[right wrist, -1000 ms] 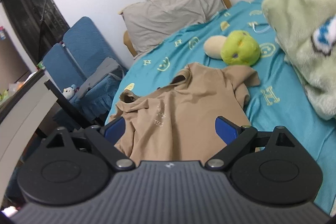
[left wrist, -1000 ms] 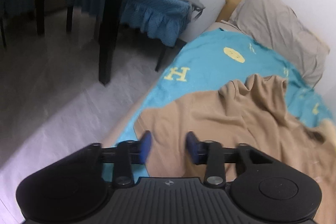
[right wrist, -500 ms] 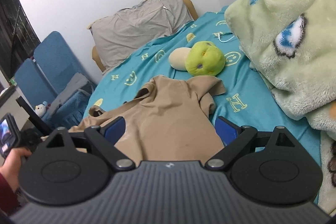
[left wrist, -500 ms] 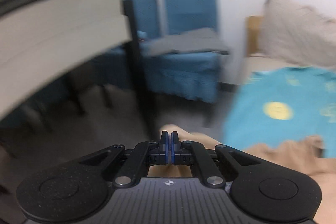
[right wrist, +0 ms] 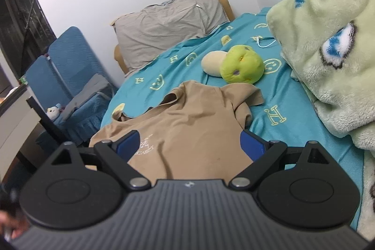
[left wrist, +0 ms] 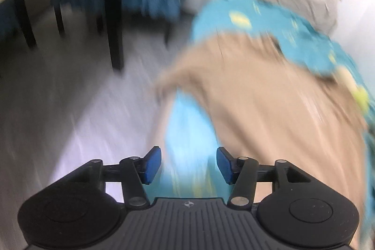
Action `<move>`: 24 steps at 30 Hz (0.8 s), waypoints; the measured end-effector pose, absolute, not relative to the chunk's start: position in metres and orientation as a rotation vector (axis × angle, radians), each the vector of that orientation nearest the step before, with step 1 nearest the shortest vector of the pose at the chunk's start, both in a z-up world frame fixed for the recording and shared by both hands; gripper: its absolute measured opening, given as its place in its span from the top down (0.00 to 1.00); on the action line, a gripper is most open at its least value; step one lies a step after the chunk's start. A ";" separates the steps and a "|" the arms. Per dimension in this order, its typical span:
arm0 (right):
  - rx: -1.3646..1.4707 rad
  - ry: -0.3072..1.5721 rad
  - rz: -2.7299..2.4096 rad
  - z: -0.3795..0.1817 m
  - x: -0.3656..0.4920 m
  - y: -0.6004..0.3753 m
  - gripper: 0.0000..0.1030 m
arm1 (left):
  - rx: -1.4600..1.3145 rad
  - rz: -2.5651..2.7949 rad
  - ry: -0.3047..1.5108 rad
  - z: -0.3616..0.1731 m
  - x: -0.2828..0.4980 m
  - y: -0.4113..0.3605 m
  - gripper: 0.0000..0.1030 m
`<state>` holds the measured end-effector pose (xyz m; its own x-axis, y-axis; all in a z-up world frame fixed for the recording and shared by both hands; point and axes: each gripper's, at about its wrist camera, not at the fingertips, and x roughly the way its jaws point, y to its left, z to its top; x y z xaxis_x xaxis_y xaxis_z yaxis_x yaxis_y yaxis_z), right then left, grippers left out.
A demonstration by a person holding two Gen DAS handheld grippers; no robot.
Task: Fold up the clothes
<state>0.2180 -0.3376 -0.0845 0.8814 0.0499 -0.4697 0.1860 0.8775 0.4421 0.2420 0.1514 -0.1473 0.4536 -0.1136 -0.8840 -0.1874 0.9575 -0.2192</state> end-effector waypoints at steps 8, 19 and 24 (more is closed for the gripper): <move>0.478 0.482 -0.105 -0.079 0.195 -0.339 0.09 | -0.308 0.045 1.299 -0.164 0.155 0.143 0.43; 0.315 0.527 -0.174 -0.084 0.178 -0.324 0.09 | -0.107 0.035 1.365 -0.149 0.131 0.124 0.98; 0.308 0.533 -0.160 -0.085 0.178 -0.321 0.09 | 0.024 0.045 1.375 -0.140 0.125 0.112 0.98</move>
